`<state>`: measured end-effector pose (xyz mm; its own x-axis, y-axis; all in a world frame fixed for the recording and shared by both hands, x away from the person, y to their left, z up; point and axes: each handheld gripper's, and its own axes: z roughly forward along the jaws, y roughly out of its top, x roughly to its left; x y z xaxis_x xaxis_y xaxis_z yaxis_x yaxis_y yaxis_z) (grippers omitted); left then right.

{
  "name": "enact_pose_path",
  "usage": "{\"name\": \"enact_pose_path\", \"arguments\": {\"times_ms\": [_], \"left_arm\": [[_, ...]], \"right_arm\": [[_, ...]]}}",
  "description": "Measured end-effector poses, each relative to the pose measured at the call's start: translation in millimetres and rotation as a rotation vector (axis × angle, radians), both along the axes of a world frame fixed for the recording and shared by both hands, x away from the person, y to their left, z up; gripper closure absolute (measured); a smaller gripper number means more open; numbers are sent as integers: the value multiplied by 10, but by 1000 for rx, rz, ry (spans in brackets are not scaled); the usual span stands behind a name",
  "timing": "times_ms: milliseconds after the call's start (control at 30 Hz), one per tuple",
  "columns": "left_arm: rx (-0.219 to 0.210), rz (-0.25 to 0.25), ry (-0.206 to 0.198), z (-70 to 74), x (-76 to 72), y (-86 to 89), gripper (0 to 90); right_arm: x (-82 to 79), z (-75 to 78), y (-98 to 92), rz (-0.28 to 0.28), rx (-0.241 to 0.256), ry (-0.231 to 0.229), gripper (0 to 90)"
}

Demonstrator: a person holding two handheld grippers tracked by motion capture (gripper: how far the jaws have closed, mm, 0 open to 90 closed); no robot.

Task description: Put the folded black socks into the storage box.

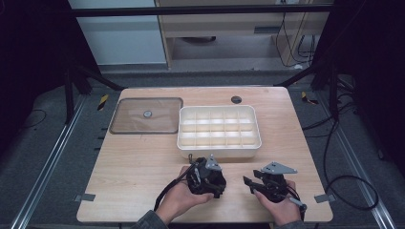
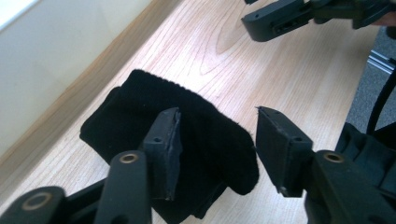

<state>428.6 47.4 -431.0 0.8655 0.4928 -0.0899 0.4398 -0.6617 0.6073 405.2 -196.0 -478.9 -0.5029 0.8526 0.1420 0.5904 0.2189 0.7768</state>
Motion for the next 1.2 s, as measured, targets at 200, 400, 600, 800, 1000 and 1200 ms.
{"name": "enact_pose_path", "arguments": {"times_ms": [200,400,600,800,1000,1200], "left_arm": [[9,15,-40,90,-25,57,355],[-47,87,-63,121,-43,412,168],[-65,201,-121,8,-34,1018,91],[-23,369,-188,-272,1,1759,81],[38,444,-185,-408,65,2135,90],[47,517,-159,-486,127,2480,89]], "right_arm": [[1,4,-2,6,1,-4,471],[-4,48,39,32,8,2,394],[6,238,154,100,41,38,305],[137,412,414,167,50,103,370],[357,449,829,194,-28,163,427],[474,311,990,193,-85,231,427]]}}
